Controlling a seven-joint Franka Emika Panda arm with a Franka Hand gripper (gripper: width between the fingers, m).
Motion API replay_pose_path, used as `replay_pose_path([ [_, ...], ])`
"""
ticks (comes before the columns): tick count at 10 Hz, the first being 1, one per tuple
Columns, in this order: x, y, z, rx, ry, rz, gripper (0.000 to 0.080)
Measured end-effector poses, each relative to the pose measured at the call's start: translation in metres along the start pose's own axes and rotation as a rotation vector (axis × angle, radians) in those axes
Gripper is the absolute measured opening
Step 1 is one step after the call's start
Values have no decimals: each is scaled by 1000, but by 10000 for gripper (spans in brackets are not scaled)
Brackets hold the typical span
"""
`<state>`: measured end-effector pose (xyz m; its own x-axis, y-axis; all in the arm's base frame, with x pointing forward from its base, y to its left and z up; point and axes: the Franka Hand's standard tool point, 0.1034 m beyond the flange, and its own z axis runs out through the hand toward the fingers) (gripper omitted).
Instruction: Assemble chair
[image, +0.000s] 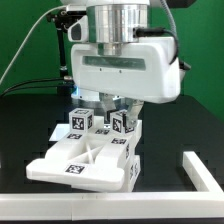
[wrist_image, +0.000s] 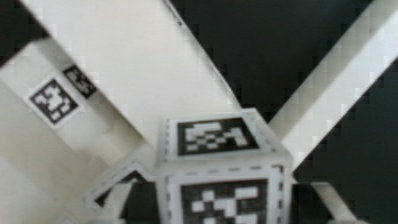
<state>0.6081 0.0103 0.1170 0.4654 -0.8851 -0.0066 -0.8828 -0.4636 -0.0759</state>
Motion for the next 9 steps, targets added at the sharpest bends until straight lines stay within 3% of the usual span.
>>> replay_pose_path([
  [2,-5,0,2,4,-25,305,287],
  [5,-6,-1,2,8,-22,308,287],
  [7,-8,-3,2,11,-19,55,526],
  [8,-11,-4,3,14,-21,-121,610],
  [9,-15,-6,3,15,-23,-255,642],
])
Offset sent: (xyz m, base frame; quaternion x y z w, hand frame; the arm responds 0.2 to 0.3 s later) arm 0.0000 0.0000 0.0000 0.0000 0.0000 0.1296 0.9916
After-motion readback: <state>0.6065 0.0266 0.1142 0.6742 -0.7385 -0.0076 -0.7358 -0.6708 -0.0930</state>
